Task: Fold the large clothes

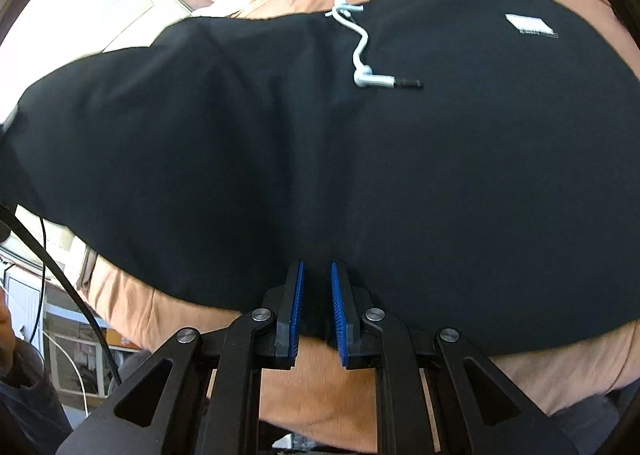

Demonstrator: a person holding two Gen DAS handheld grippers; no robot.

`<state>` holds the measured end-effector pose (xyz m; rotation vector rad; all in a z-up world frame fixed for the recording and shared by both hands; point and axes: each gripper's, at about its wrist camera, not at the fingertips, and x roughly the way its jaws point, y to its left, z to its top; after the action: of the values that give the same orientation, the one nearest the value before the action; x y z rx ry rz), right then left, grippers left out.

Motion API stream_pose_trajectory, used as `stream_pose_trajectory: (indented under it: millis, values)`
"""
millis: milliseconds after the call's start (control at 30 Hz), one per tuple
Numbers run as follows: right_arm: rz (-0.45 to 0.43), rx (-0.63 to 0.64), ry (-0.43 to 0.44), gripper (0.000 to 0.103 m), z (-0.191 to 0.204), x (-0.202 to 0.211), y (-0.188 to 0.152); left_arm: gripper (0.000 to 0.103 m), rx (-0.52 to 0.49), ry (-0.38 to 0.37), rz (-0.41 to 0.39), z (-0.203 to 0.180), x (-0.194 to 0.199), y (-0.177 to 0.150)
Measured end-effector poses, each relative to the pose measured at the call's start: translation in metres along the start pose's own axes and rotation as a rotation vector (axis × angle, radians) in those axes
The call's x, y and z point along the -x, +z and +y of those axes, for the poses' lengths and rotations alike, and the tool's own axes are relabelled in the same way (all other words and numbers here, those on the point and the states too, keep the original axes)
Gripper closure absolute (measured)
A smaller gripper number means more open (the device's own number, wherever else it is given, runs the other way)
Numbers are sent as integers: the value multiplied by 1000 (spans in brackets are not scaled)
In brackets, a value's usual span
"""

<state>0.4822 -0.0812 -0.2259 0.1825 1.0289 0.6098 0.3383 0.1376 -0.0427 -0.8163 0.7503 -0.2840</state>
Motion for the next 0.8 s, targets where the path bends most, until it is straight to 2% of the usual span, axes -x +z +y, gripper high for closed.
stream_pose_trajectory:
  millis: [100,200,400,433,467,500,533,800]
  values:
    - [-1,-29,29,92,-9,11,1,91,-50,-6,7,-23,-9,1]
    - [-80,-40,41,92,-18,42,3,91,-104,-3,24,-49,-20,2]
    - [-210,-118,92,91,-64,101,5,91,-196,-3,66,-97,-57,-4]
    - [-222,-126,98,86,-72,107,5,91,-205,-4,71,-102,-62,-5]
    - [-232,-135,107,65,-83,115,4,91,-217,-4,79,-109,-70,-7]
    - [-247,-142,119,49,-93,120,3,91,-223,-6,88,-114,-78,-8]
    - [-270,-153,127,24,-104,126,1,91,-228,-9,98,-118,-85,-10]
    - [-376,-270,137,22,-185,151,-17,91,-300,9,207,-147,-151,-30]
